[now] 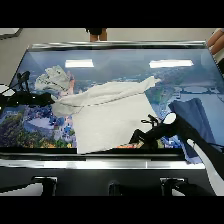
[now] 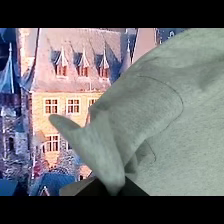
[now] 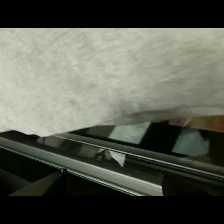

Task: Fold the shirts.

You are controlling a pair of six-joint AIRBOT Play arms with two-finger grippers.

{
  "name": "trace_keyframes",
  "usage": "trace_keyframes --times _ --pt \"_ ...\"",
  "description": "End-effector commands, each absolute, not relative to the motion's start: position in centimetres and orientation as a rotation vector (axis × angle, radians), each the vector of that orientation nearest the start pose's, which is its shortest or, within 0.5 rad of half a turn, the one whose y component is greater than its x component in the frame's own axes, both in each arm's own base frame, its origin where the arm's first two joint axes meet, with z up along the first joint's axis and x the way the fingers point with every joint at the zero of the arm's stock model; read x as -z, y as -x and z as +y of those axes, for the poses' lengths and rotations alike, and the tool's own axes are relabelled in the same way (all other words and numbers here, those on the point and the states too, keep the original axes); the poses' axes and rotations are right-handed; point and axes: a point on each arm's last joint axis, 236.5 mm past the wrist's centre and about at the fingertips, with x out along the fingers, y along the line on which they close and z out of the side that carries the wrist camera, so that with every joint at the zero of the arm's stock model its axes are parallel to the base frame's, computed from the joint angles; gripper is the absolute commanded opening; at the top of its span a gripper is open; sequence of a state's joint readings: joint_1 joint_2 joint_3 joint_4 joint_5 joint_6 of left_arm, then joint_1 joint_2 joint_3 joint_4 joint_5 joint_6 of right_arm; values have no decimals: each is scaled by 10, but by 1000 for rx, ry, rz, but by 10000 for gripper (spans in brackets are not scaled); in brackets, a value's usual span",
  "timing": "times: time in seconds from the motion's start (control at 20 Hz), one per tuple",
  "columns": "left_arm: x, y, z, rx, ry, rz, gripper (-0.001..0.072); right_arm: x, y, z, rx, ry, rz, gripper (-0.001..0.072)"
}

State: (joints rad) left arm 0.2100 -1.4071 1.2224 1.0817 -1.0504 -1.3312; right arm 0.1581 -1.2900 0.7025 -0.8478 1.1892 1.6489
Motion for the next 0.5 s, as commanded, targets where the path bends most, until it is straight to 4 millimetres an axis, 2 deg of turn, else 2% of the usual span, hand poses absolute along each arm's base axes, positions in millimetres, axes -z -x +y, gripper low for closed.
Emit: trace_keyframes --times 0.0,0.15,0.2,0.25,0.3,0.35,0.45 --pt "-9 -436 -6 179 385 1138 36 91 -248 212 -242 -857 1616 714" --pt "-9 -435 -7 181 384 1140 36 101 -271 230 -170 -910 1509 707" --pt "-9 -435 -7 182 384 1142 36 101 -278 235 -163 -923 1473 625" --pt "-9 -434 -8 184 385 1146 36 99 -287 236 -157 -936 1437 422" --pt "-9 -433 -8 186 385 1151 36 95 -293 236 -167 -930 1415 121" --pt "-9 -432 -8 187 385 1151 36 88 -303 235 -201 -901 1384 55" --pt "-25 -436 -6 184 374 1107 35 56 -329 227 -331 -740 1296 55"
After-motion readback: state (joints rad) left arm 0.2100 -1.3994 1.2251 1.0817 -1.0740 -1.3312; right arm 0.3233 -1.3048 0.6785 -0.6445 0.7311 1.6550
